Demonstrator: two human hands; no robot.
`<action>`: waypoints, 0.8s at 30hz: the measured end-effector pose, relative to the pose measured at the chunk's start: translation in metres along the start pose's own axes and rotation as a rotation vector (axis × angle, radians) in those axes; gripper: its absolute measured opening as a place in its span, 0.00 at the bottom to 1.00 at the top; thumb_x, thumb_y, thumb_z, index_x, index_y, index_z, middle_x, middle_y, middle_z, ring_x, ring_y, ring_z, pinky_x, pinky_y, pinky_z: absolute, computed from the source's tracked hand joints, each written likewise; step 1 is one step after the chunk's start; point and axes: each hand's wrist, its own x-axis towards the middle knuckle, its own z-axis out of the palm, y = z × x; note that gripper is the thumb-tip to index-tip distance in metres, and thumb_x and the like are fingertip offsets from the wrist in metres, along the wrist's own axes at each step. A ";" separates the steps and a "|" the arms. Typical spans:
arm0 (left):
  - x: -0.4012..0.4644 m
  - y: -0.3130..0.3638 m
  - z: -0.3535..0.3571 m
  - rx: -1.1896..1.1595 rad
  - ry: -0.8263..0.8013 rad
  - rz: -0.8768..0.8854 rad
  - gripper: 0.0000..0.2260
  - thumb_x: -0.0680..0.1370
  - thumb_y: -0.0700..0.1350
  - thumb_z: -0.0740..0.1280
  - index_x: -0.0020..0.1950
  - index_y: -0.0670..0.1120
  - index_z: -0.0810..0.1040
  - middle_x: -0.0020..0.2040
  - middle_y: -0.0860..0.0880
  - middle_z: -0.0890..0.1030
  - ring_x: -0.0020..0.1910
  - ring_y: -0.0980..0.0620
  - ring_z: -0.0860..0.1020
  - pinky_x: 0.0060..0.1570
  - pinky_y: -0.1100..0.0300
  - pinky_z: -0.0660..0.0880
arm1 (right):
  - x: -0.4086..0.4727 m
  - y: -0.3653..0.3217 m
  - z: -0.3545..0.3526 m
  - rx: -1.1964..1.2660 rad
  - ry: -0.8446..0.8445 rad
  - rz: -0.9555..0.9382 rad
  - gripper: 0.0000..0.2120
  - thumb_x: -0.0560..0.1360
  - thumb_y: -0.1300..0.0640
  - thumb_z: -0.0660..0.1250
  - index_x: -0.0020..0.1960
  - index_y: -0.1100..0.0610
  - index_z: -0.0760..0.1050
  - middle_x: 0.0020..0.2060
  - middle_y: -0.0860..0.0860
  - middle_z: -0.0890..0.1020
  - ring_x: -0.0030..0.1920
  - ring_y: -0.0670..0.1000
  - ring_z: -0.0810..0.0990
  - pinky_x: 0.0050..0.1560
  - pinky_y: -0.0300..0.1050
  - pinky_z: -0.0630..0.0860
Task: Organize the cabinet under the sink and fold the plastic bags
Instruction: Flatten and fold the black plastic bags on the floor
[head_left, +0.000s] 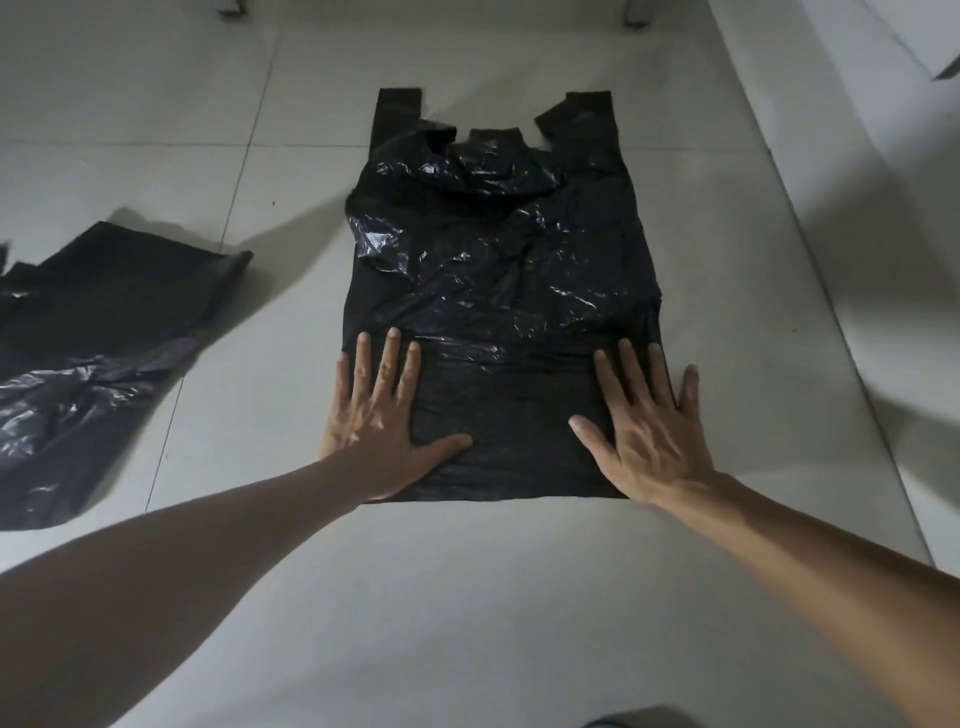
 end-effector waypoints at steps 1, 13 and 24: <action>0.000 0.000 0.000 0.003 -0.001 -0.003 0.51 0.67 0.79 0.44 0.79 0.45 0.49 0.79 0.44 0.46 0.77 0.39 0.44 0.74 0.39 0.48 | 0.002 -0.005 -0.007 0.004 0.039 -0.015 0.37 0.77 0.32 0.40 0.79 0.51 0.51 0.79 0.55 0.52 0.78 0.61 0.49 0.73 0.68 0.46; -0.002 -0.001 0.001 -0.015 0.006 0.001 0.52 0.67 0.79 0.45 0.79 0.44 0.51 0.79 0.44 0.48 0.78 0.40 0.44 0.74 0.40 0.50 | 0.059 0.029 -0.009 0.054 -0.069 0.172 0.34 0.76 0.30 0.36 0.78 0.42 0.40 0.79 0.49 0.42 0.78 0.58 0.40 0.74 0.67 0.42; -0.002 -0.001 -0.001 -0.012 -0.042 -0.005 0.53 0.66 0.80 0.42 0.79 0.44 0.49 0.79 0.44 0.45 0.78 0.40 0.42 0.74 0.40 0.48 | 0.035 -0.007 -0.001 0.076 -0.037 0.137 0.37 0.75 0.30 0.37 0.79 0.47 0.42 0.79 0.53 0.45 0.79 0.58 0.44 0.76 0.64 0.45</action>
